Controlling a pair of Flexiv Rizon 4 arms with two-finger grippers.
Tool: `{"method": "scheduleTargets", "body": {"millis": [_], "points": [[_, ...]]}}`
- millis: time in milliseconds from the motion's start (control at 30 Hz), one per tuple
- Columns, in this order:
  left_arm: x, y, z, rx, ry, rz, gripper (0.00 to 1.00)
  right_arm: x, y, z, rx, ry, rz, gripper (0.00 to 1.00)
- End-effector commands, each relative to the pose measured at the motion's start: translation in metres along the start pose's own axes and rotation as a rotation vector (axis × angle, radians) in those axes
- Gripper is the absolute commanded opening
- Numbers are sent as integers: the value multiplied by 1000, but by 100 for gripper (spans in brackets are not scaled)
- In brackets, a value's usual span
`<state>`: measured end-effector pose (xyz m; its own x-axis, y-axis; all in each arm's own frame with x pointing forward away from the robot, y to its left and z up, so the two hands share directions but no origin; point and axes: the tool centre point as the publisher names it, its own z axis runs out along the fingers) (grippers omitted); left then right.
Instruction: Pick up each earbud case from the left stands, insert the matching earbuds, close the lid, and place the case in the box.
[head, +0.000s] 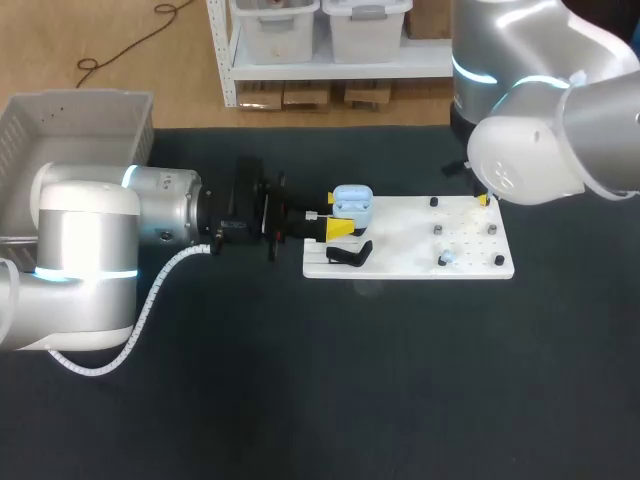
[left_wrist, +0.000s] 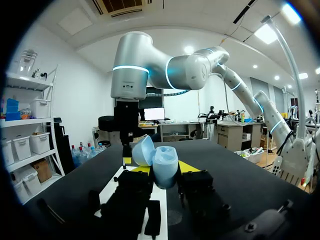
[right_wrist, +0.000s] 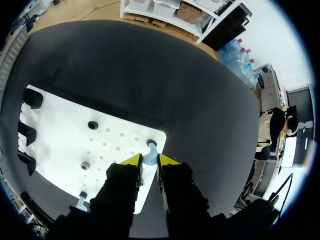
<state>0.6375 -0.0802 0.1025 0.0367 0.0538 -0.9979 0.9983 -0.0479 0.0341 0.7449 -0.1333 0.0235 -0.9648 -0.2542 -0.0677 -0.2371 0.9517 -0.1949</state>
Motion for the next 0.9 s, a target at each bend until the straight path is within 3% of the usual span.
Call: {"method": "scheduleTargets", "body": {"millis": [33,367,633,900], "points": [[1,1,0,2,-1,0,0,14,-3,-21,2,-17,6,0],[1,1,0,2,-1,0,0,35,10,-80,-31,-17,24,0],[1,1,0,2,-1,0,0,57,51,-145,-72,57,-8,0],[1,1,0,2,-1,0,0,76,89,-184,-110,143,-5,0]]}}
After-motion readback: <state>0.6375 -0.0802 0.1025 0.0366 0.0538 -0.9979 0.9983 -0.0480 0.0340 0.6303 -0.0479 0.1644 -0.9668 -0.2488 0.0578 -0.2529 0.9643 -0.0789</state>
